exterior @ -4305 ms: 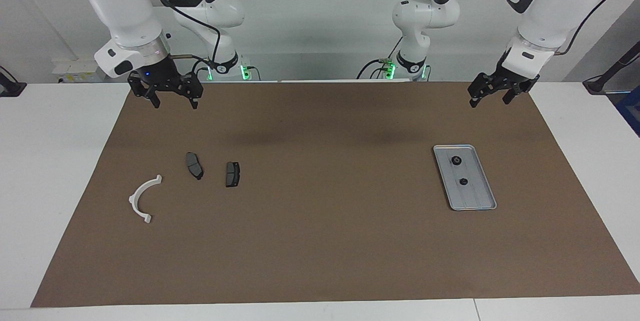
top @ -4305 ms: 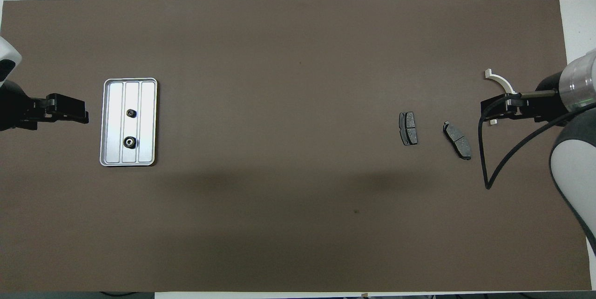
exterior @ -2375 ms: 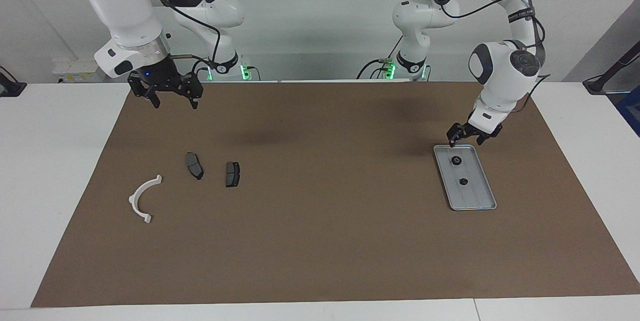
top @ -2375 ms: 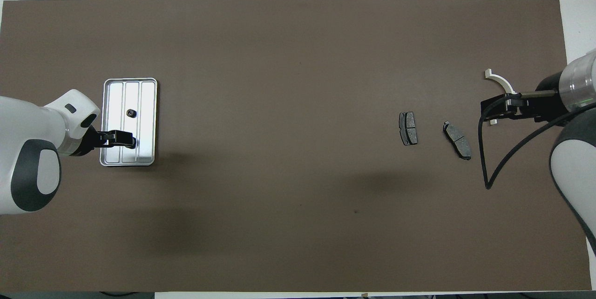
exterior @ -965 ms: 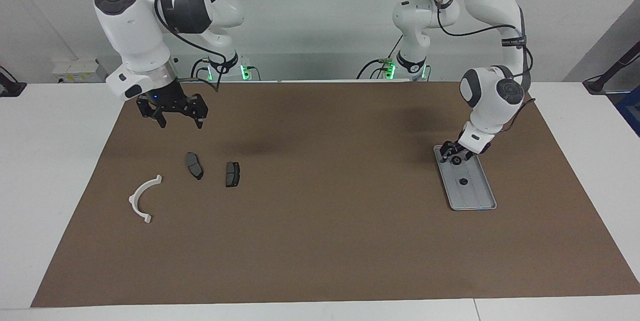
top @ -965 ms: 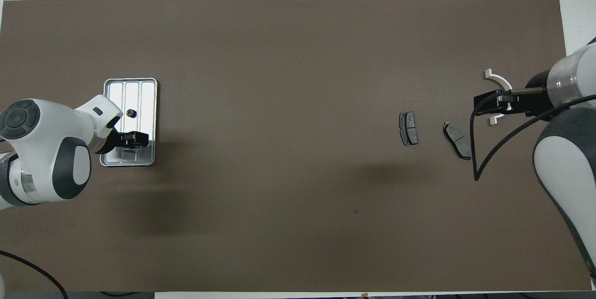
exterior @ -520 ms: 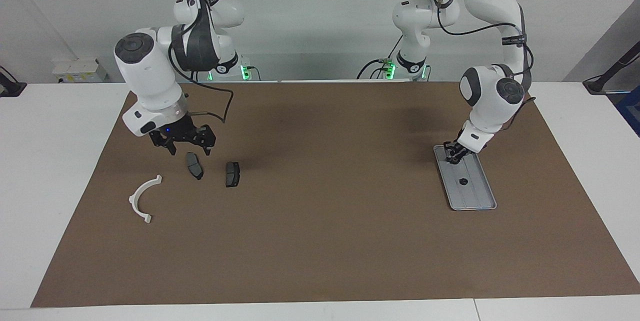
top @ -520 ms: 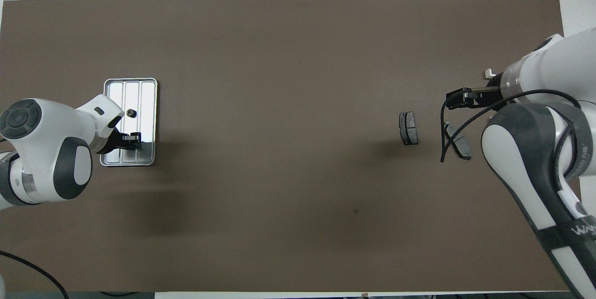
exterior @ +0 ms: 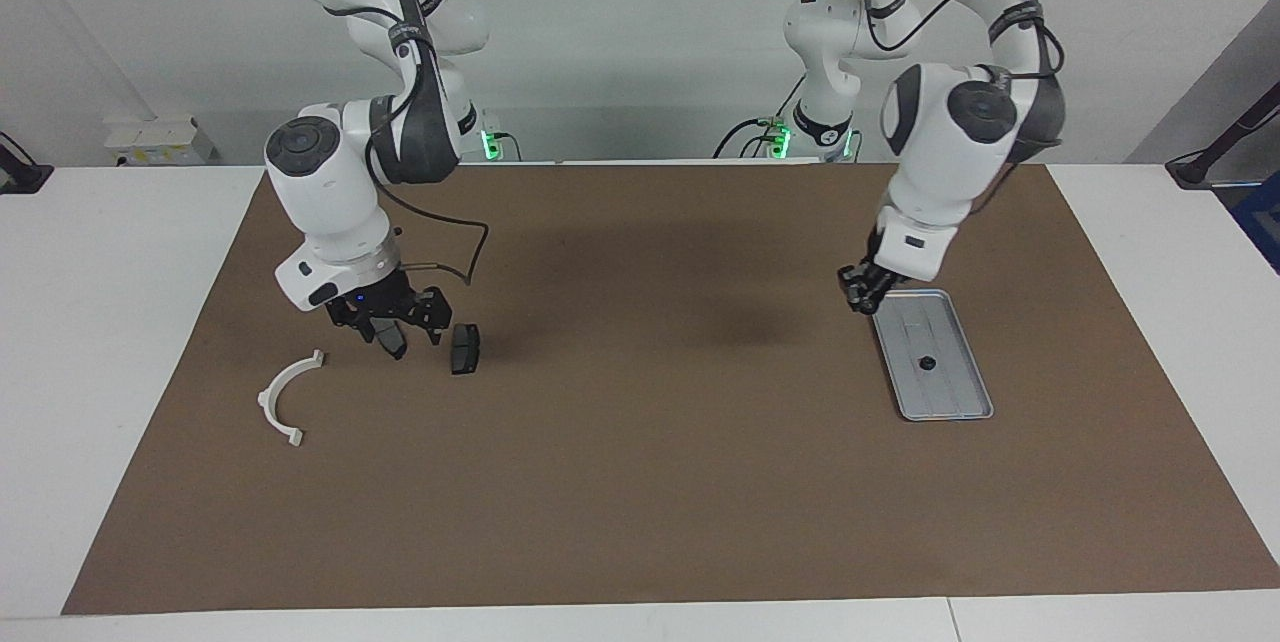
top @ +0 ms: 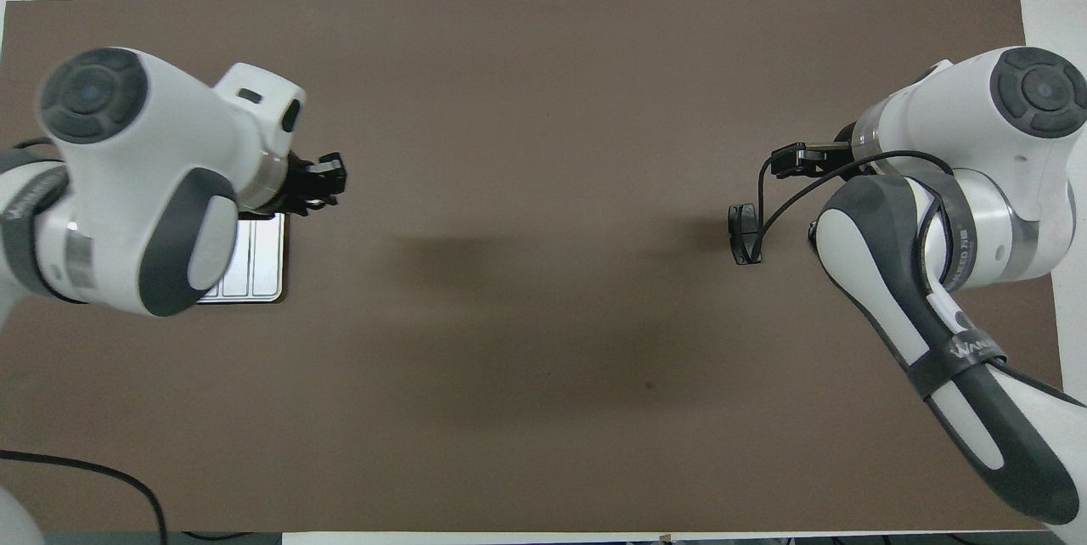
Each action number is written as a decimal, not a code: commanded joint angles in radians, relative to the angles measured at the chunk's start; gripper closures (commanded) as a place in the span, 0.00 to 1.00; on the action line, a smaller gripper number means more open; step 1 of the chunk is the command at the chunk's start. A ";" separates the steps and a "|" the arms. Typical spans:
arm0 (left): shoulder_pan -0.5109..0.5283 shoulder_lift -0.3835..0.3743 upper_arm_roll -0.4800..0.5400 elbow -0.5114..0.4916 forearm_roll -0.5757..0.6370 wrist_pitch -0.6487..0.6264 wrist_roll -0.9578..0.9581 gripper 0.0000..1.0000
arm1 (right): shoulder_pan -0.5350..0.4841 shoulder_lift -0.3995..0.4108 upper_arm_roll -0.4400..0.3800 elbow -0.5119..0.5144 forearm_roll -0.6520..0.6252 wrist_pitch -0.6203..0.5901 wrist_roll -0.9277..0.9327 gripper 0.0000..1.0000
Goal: Place bearing gear from tray to pile
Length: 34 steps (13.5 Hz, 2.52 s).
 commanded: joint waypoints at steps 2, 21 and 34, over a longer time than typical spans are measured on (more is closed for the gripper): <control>-0.181 0.058 0.020 0.006 0.018 0.057 -0.216 1.00 | -0.009 0.002 0.002 0.029 -0.011 0.000 0.008 0.00; -0.285 0.255 0.027 0.014 0.124 0.250 -0.430 0.00 | -0.002 0.003 0.002 0.029 -0.010 -0.001 0.024 0.00; 0.371 0.095 0.026 -0.019 -0.001 0.091 0.636 0.02 | 0.463 0.246 0.002 0.382 0.002 -0.137 0.857 0.00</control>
